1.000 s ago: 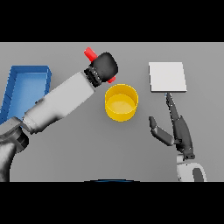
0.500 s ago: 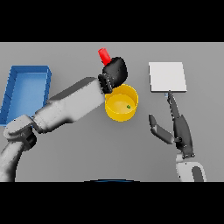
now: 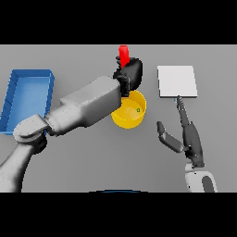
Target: Pick up the red beaker and tilt it to pour out 1 green nut into yellow bowl. Pick up the yellow bowl and place it on the metallic measuring scale.
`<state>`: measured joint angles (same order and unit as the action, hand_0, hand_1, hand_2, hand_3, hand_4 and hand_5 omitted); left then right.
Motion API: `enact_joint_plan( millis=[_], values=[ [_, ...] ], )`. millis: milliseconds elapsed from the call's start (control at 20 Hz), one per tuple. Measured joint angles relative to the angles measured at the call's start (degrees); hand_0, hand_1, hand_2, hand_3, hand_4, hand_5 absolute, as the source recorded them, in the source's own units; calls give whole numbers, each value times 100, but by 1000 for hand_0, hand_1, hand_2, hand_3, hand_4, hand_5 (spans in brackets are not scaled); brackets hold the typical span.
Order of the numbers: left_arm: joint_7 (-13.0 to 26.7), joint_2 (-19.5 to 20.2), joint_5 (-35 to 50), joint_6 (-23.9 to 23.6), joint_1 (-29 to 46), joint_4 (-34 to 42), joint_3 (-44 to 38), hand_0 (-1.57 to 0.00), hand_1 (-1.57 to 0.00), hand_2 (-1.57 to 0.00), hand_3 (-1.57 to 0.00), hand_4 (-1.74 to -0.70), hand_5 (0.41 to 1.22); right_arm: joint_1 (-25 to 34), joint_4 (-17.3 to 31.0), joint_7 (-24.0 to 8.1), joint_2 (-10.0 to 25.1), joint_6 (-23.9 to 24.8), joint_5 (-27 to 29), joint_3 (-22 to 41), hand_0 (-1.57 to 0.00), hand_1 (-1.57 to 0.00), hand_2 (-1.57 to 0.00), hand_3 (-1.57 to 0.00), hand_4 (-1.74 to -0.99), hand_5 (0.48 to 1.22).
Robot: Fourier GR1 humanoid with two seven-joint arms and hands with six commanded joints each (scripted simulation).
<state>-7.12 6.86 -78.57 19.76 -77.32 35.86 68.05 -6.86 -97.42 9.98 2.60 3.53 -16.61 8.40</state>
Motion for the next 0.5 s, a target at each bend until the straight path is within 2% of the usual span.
enact_joint_plan(
  millis=[100,250,300,350,500],
  values=[
    [-108,60,111,-353,-263,-159,-229,-1571,-1571,-1571,-1571,-1726,1221,-16,-14,-88,-6,-8,-3,8,1,1,1,1,-1035,685],
    [-106,273,252,-378,-662,-412,-545,-1571,-1571,-1571,-1571,-1728,1221,58,-17,-71,5,32,-112,50,1,1,1,1,-1023,682],
    [-156,376,371,-379,-772,-449,-707,-1571,-1571,-1571,-1263,-1731,1221,67,-14,-68,47,81,-149,12,1,1,1,1,-1024,681],
    [-25,447,508,-394,-920,-627,-950,-1571,-1571,-1571,-1023,-1733,1221,25,-46,-11,73,43,-113,8,1,1,1,1,-1028,680],
    [-160,671,962,-600,-1190,-1052,-1571,-1571,-1571,-1571,-1290,-1729,1221,59,-63,-217,-24,18,-32,26,1,1,1,1,-1001,683]
  ],
)
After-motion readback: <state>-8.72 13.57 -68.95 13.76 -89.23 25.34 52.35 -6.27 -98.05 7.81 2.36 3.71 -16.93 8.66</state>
